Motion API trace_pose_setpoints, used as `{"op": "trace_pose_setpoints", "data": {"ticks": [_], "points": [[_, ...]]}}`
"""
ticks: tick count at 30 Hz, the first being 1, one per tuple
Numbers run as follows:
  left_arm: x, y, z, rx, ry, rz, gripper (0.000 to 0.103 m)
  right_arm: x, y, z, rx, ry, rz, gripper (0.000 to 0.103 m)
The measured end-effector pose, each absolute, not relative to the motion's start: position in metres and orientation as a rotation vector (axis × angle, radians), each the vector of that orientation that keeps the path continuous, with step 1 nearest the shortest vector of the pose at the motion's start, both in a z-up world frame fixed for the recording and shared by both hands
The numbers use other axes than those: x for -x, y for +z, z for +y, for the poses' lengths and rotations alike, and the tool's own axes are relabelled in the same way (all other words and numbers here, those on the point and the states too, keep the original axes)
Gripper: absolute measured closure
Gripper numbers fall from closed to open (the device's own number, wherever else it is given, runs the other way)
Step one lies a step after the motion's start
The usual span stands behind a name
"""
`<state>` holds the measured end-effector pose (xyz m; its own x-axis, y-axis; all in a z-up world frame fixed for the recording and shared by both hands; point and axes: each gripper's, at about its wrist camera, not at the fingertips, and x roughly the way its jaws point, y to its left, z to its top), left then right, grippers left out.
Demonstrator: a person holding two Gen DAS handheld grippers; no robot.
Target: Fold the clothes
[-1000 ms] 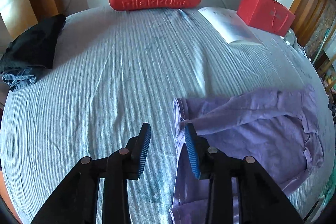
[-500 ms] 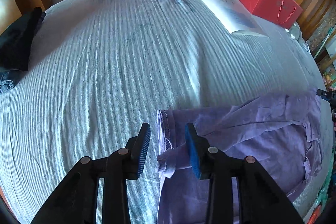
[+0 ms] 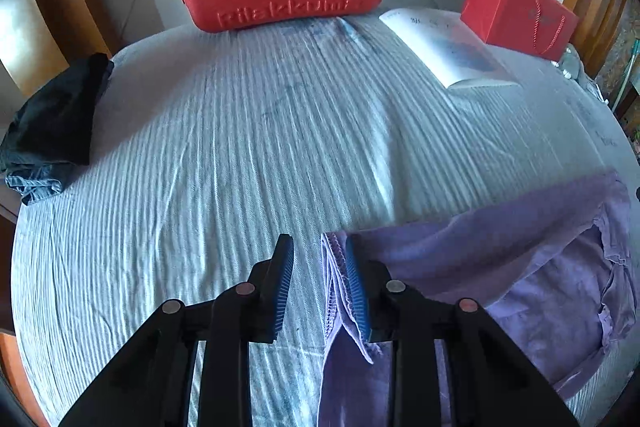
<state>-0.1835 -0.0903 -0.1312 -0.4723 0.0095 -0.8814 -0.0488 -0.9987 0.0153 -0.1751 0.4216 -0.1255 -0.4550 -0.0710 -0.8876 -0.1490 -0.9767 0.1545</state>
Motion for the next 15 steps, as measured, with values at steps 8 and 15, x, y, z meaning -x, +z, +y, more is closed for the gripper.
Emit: {"op": "trace_pose_setpoints", "data": {"ticks": [8, 15], "points": [[0.166, -0.140, -0.070, 1.621, 2.564, 0.111, 0.071, 0.145, -0.150, 0.396, 1.779, 2.588, 0.335, 0.067], [0.163, -0.163, -0.062, 1.711, 2.518, 0.118, 0.071, 0.149, -0.166, 0.388, 1.832, 2.566, 0.429, 0.067]]}}
